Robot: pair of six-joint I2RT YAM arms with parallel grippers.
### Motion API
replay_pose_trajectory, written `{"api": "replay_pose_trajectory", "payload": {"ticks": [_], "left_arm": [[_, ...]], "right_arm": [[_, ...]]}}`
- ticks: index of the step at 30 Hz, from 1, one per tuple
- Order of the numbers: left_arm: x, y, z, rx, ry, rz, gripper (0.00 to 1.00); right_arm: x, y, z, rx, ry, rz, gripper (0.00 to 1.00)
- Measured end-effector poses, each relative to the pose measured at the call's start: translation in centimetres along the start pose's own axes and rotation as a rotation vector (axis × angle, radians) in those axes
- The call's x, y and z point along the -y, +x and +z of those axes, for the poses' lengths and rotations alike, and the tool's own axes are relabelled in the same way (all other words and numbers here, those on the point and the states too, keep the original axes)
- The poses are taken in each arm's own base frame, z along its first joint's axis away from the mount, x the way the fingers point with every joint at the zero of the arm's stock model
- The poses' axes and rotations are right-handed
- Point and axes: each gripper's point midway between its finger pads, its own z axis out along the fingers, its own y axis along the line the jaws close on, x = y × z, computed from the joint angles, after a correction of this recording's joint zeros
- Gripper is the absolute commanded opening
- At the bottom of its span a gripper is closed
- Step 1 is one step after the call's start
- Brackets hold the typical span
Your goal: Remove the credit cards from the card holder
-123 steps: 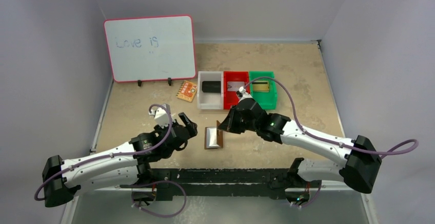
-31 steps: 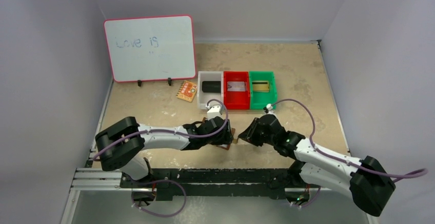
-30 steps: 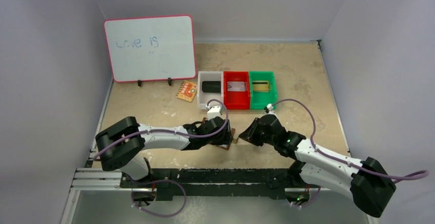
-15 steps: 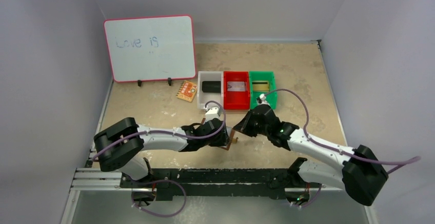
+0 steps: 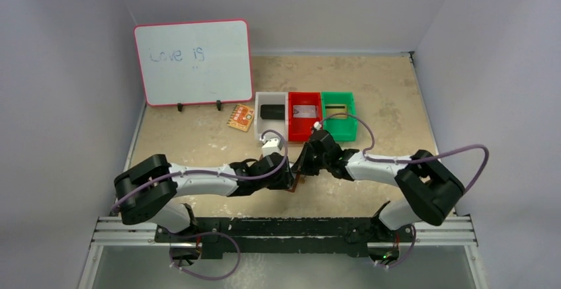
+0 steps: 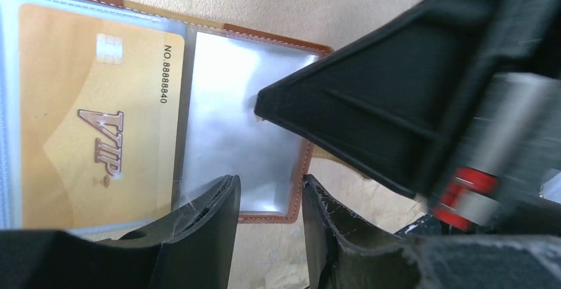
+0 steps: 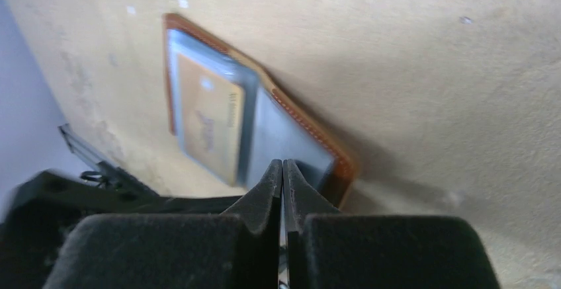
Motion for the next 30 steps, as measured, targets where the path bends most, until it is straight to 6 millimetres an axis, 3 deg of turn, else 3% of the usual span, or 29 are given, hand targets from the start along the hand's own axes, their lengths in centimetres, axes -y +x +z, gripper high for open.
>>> {"api": "replay_pose_trajectory", "payload": {"ticks": [4, 9, 13, 18, 21, 30], "left_arm": [[0.1, -0.8, -1.2, 0.024, 0.001, -0.001, 0.43], [-0.9, -2.9, -3.5, 0.097, -0.059, 0.019, 0.53], [-1.6, -5.9, -5.4, 0.184, -0.115, 0.024, 0.57], [-5.4, -9.1, -4.9, 0.222, -0.229, -0.024, 0.57], [-7.0, -9.0, -3.9, 0.184, -0.278, -0.004, 0.57], [-7.3, -6.3, -1.3, 0.030, -0.303, 0.074, 0.48]], "right_arm": [[2.2, 1.4, 1.2, -0.034, 0.035, 0.011, 0.04], [1.8, 1.4, 1.7, -0.038, 0.003, -0.003, 0.06], [1.3, 1.4, 2.1, -0.047, -0.030, -0.015, 0.08], [1.2, 1.4, 2.1, -0.046, -0.039, -0.020, 0.08], [1.1, 1.3, 2.1, -0.048, -0.035, -0.024, 0.09], [0.9, 1.1, 2.0, -0.053, -0.022, -0.043, 0.17]]}}
